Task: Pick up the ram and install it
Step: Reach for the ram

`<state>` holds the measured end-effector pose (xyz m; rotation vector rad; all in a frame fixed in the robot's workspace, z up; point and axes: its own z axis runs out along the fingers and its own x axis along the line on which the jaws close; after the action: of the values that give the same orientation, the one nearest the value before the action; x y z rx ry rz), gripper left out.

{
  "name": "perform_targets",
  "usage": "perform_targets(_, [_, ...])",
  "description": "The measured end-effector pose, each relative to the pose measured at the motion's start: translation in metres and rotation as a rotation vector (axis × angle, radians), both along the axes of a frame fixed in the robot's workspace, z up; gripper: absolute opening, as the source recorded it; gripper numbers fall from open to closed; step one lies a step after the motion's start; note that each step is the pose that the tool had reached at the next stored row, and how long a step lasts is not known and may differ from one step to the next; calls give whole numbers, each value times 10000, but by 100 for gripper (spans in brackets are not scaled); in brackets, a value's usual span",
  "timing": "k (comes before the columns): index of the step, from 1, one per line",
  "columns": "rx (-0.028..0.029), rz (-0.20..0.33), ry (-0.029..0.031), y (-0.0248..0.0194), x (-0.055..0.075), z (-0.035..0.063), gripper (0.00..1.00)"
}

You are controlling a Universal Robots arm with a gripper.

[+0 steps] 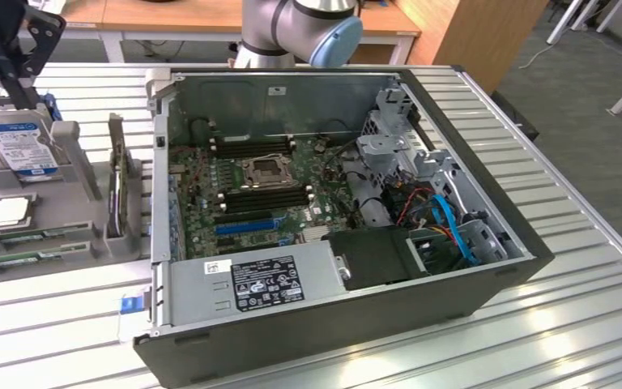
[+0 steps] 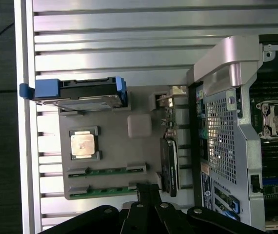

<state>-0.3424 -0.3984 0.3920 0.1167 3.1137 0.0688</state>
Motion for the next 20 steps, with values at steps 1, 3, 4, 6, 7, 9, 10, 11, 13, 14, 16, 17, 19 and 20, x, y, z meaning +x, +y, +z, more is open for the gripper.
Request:
perform_targets(1, [0, 0, 0, 0, -5, 0, 10])
perform_targets(3, [0, 1, 0, 0, -16, 0, 10])
perform_targets(4, [0, 1, 0, 0, -22, 0, 10])
perform_targets(6, [-1, 1, 1, 0, -33, 0, 10])
perform_targets(7, [0, 2, 1, 0, -37, 0, 10])
perform_targets(9, [0, 3, 0, 0, -39, 0, 10])
perform_targets(10, [0, 1, 0, 0, -41, 0, 10])
perform_targets(11, [0, 1, 1, 0, -43, 0, 10])
perform_targets(13, [0, 1, 1, 0, -43, 0, 10])
perform_targets(14, [0, 1, 0, 0, -43, 0, 10])
perform_targets(16, [0, 1, 0, 0, -44, 0, 10])
perform_targets(17, [-1, 1, 1, 0, -48, 0, 10])
perform_targets(19, [0, -1, 0, 1, -60, 0, 10])
perform_targets(20, [-1, 1, 1, 0, -66, 0, 10])
